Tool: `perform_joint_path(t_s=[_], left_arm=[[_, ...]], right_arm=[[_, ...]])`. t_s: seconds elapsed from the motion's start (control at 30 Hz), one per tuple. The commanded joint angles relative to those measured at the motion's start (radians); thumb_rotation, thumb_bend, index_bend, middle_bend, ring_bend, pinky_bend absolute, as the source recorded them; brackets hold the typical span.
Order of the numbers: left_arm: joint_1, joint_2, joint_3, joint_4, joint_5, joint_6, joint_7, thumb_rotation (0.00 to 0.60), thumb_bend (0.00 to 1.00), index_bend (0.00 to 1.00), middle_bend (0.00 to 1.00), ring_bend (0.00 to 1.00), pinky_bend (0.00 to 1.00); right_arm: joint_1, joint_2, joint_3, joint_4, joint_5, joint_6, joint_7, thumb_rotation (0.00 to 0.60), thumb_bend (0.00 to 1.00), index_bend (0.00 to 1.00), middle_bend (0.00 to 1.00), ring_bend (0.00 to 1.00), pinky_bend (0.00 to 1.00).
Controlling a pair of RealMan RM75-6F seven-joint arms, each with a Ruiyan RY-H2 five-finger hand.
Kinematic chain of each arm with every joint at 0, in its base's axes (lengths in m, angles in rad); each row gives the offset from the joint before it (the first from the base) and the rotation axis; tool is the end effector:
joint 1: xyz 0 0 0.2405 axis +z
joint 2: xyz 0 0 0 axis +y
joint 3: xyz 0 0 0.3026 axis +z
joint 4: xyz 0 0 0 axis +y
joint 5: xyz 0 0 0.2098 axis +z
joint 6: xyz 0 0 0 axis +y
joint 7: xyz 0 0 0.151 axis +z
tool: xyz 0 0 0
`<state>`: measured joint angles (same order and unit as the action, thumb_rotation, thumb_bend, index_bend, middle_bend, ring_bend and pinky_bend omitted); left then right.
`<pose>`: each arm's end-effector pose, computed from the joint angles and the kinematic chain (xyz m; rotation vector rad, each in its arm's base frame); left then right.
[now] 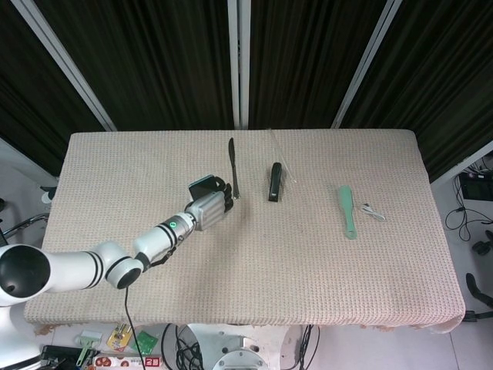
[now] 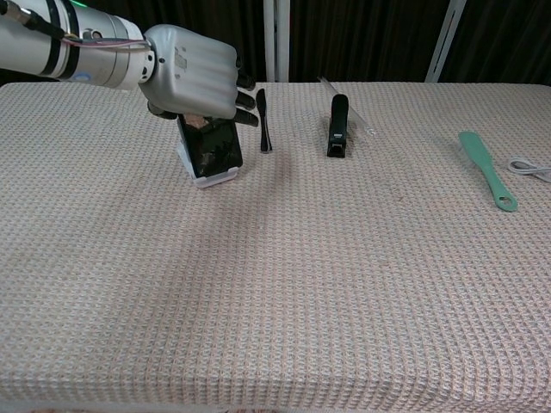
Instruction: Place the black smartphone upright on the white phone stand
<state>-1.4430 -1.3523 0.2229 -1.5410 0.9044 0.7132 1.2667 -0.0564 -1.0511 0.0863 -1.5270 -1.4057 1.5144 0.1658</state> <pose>-0.0511 0.4332 -0.0019 -2.2882 0.6773 -0.0923 -0.4022 -0.1444 0.2313 1.1664 -0.9592 0.8177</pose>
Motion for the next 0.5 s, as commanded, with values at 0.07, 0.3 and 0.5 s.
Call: perform_joint_path(t_s=[0.07, 0.3, 0.5], left_arm=[[0.006, 0.007, 0.000, -0.009, 0.013, 0.015, -0.016, 0.600, 0.28, 0.05, 0.07, 0.08, 0.24], [0.030, 0.062, -0.011, -0.098, 0.056, 0.077, -0.054, 0.600, 0.23, 0.03, 0.03, 0.06, 0.21], [0.089, 0.151, -0.029, -0.219, 0.096, 0.192, -0.103, 0.600, 0.20, 0.03, 0.03, 0.06, 0.20]], right_arm=[[0.000, -0.001, 0.001, 0.000, 0.000, 0.002, 0.000, 0.600, 0.30, 0.00, 0.00, 0.00, 0.00], [0.004, -0.002, 0.004, -0.009, -0.006, 0.006, -0.010, 0.600, 0.29, 0.00, 0.00, 0.00, 0.00], [0.005, -0.004, 0.002, -0.024, -0.019, 0.017, -0.027, 0.600, 0.30, 0.00, 0.00, 0.00, 0.00]])
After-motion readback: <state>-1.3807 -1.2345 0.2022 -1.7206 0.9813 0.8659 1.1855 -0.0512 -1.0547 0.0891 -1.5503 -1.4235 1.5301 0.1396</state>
